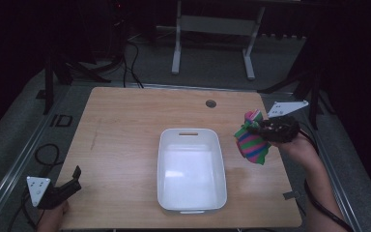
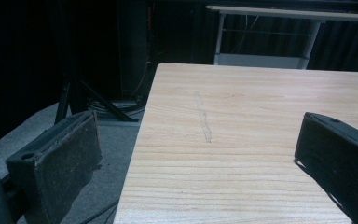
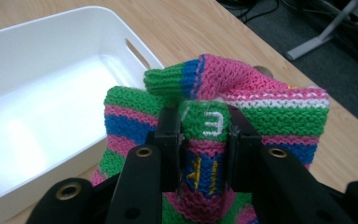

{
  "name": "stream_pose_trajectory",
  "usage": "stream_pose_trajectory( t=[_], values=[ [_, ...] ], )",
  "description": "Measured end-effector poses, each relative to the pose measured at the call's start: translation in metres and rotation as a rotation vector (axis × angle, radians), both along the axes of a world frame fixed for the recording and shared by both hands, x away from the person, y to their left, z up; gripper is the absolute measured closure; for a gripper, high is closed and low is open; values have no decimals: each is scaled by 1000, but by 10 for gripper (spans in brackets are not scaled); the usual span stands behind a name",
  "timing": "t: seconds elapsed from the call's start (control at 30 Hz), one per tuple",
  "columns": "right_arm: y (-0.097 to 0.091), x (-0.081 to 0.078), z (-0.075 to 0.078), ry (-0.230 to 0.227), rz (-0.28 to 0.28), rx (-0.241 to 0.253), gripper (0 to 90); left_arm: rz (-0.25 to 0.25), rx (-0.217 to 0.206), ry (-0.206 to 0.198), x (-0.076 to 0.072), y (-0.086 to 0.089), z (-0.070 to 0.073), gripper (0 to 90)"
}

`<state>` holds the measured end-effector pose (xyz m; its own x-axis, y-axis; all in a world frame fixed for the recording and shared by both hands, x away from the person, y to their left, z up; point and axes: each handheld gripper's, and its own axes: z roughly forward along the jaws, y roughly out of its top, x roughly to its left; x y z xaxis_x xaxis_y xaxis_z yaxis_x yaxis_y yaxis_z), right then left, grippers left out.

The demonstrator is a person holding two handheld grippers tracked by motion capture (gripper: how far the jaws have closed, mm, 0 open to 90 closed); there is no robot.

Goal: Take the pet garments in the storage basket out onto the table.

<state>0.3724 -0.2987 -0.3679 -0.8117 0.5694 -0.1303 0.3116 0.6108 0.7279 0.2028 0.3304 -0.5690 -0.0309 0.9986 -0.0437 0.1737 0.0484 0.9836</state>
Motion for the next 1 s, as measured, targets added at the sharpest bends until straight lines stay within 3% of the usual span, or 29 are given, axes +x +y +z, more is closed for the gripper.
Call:
stream_pose_trajectory(
  t=[0.4,0.63,0.73,0.87,1.0],
  values=[
    [5,21,-53,53,-54,-2,703,0,-1,-1,0,0,0,9],
    [12,35,-93,122,-85,-24,703,-2,-3,-3,0,0,0,9],
    [17,40,-106,133,-106,-37,701,-1,-1,-4,0,0,0,9],
    [20,48,-122,119,-178,-20,700,0,-1,-4,0,0,0,9],
    [22,52,-136,150,-205,-11,699,-1,-3,-4,0,0,0,9]
  ],
)
